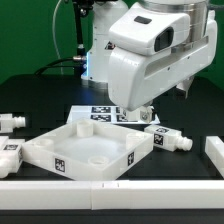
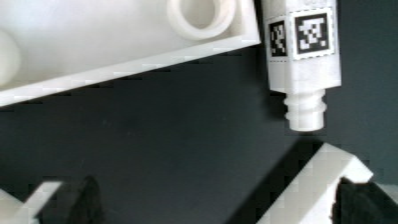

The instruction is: Assemble square table

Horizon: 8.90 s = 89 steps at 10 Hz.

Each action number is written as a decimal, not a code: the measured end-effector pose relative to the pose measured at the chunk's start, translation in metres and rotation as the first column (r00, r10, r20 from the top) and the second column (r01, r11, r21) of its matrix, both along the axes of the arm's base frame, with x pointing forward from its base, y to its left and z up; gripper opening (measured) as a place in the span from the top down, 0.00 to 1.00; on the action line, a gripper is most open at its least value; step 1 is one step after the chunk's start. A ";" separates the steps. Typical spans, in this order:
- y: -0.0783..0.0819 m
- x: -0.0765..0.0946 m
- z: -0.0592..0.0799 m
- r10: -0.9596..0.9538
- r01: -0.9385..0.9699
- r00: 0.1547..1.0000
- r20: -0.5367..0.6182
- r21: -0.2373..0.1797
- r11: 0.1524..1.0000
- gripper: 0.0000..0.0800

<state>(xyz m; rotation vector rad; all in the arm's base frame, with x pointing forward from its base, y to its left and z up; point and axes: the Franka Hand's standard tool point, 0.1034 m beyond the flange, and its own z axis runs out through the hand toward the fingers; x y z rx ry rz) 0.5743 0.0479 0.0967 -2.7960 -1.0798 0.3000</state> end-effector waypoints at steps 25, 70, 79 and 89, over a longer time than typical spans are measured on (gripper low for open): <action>0.044 -0.077 -0.085 0.197 -0.208 0.935 0.296 0.004 0.978 0.53; -0.137 0.019 -0.045 0.288 -0.280 0.930 0.227 -0.066 0.958 0.19; -0.164 0.011 -0.086 0.305 -0.301 0.931 0.203 -0.050 0.952 0.51; -0.138 0.018 -0.085 -0.118 0.119 0.974 0.192 0.010 0.993 0.94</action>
Offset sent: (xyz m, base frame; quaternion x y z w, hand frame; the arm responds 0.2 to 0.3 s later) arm 0.0000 0.0000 0.0000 0.0000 0.0000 0.0000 1.0000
